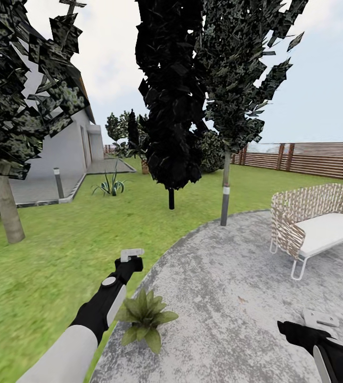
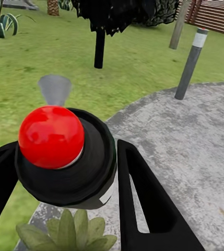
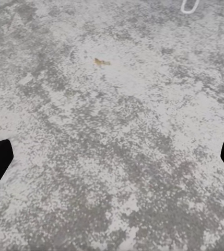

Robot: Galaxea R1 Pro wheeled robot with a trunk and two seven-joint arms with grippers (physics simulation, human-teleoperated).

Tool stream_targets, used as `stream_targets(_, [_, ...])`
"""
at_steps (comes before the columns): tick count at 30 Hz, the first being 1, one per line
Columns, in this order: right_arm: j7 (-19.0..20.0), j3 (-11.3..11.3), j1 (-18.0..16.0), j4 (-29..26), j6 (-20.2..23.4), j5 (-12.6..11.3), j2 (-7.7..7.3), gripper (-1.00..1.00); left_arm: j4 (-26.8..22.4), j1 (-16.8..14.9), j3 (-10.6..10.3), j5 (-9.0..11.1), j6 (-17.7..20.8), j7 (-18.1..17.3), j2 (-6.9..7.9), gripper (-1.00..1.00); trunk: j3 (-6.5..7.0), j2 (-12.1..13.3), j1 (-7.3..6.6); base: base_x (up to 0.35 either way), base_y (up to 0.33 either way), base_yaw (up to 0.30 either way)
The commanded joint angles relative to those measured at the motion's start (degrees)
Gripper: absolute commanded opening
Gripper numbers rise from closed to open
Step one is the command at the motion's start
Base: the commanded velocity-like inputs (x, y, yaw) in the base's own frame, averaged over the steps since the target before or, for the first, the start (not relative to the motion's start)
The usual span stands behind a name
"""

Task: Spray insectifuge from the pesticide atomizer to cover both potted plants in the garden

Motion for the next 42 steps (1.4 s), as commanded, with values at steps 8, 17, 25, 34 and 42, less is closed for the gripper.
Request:
stream_targets(8, [10.11, 2.14, -0.04, -0.09, 0.9, -0.36, -5.5, 1.0, -0.11, -0.03, -1.0, -0.11, 0.74, -4.65, 1.95, -1.0, -0.07, -0.03, -0.01, 0.0, 0.0, 0.0])
stream_targets(17, [37.85, 7.65, -2.18, -0.14, 1.04, -0.05, -11.86, 1.0, -0.01, 0.02, -1.63, -0.22, 0.14, -38.54, 12.49, -1.0, -0.07, -0.03, -0.01, 0.0, 0.0, 0.0])
stream_targets(25, [63.7, 7.85, -6.58, -0.15, 0.98, 0.05, -15.22, 1.0, 0.34, 1.88, -3.13, -3.5, -7.76, -49.74, 14.76, -1.0, -0.07, -0.03, -0.01, 0.0, 0.0, 0.0])
stream_targets(34, [71.18, 8.18, -6.89, -0.15, 0.95, -0.03, -19.07, 1.0, 2.38, 2.25, -20.66, -10.75, -9.32, -51.93, 13.64, -1.0, -0.07, -0.03, -0.01, 0.0, 0.0, 0.0])
stream_targets(42, [74.79, 8.35, -6.9, -0.15, 0.95, 0.05, -19.38, -1.0, 2.58, 2.26, -25.8, -11.02, -4.4, -52.39, 11.0, -1.0, -0.07, -0.03, -0.01, 0.0, 0.0, 0.0])
